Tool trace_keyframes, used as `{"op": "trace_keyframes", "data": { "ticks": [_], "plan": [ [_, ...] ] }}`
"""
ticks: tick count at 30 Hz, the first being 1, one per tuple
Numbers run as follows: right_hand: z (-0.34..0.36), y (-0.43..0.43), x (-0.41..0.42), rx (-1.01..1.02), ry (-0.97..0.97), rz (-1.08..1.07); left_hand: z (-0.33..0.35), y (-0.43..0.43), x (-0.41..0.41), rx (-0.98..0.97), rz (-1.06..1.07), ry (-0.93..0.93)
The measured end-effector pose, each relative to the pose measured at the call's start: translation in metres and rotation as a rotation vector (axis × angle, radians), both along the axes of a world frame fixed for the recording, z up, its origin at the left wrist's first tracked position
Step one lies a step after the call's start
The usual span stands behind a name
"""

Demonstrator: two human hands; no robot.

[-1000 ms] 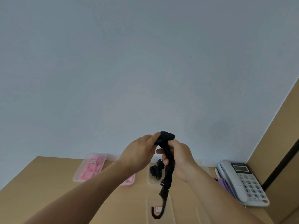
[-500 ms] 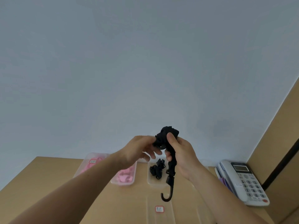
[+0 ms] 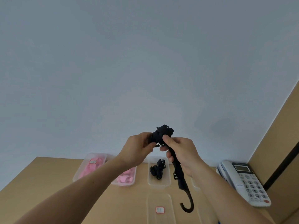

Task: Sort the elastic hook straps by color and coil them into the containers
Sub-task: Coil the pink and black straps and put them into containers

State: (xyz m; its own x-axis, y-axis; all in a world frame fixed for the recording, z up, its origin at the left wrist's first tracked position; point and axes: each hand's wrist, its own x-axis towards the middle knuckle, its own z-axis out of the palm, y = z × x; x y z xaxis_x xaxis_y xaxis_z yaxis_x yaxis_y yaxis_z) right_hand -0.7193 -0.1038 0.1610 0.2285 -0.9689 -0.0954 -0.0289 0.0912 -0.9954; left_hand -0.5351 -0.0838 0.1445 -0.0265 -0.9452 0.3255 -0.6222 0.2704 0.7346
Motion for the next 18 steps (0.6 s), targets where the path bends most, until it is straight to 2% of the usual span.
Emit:
{"op": "trace_keyframes", "data": {
  "ticks": [6,10,14,16,18],
  "plan": [
    [0.003,0.002,0.015,-0.075,-0.046,-0.087,-0.001,-0.005,-0.013,-0.210,0.179,-0.116],
    [0.001,0.005,0.028,-0.054,-0.030,-0.147,0.001,-0.009,-0.019,-0.439,0.248,-0.433],
    [-0.003,0.004,0.027,0.063,-0.099,-0.100,-0.005,-0.011,-0.013,-0.711,0.210,-0.733],
    [-0.004,0.004,0.025,0.131,-0.181,-0.041,-0.011,-0.013,-0.007,-0.770,0.175,-0.784],
    [-0.005,0.004,0.024,0.158,-0.182,-0.017,-0.014,-0.012,-0.005,-0.798,0.117,-0.784]
  ]
}}
